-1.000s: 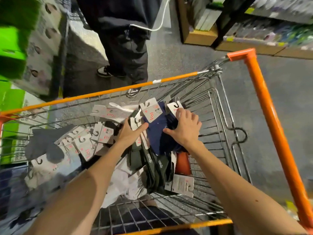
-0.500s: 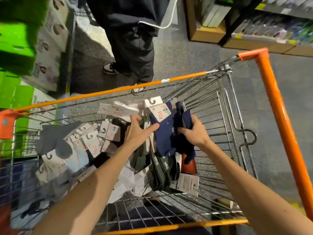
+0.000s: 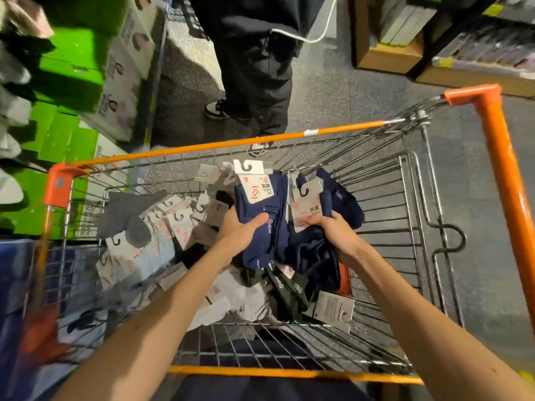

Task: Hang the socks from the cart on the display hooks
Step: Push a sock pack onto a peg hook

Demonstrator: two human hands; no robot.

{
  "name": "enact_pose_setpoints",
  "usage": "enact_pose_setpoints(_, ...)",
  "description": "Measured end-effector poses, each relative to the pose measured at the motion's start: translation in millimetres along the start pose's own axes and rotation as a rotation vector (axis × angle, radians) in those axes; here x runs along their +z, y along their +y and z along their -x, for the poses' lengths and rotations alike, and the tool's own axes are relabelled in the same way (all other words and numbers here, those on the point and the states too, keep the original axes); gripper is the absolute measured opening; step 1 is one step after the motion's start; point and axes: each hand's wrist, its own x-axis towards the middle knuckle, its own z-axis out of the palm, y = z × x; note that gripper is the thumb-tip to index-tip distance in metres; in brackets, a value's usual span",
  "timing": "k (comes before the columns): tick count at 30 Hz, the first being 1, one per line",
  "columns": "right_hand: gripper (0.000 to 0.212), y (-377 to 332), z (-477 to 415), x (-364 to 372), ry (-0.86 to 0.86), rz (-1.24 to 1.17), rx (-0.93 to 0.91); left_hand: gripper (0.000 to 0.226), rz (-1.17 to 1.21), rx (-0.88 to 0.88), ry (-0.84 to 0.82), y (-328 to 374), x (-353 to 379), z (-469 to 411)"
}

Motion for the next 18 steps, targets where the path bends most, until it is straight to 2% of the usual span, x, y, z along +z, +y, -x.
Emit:
enact_pose_setpoints(4,0.023,-11,10,29,-0.136,0.124,-0.026,0.042,0.011,0.065,0.061,1,-38,34)
enact_pose_setpoints(8,0.016,-24,33,71,-0.227,0.276,-0.089,0.033,0.088,0.089,0.2,-3,-83,73)
enact_pose_setpoints(10,0.02,-30,48,93,-0.25,0.319,-0.134,0.039,0.121,0.12,0.252,-4,-106,95)
enact_pose_setpoints(14,0.013,-37,82,137,-0.346,0.272,-0.197,0.048,0.16,0.218,0.355,-5,-155,154)
enact_pose_setpoints(18,0.008,-39,130,187,-0.413,0.28,-0.303,0.039,0.19,0.354,0.487,-8,-203,234)
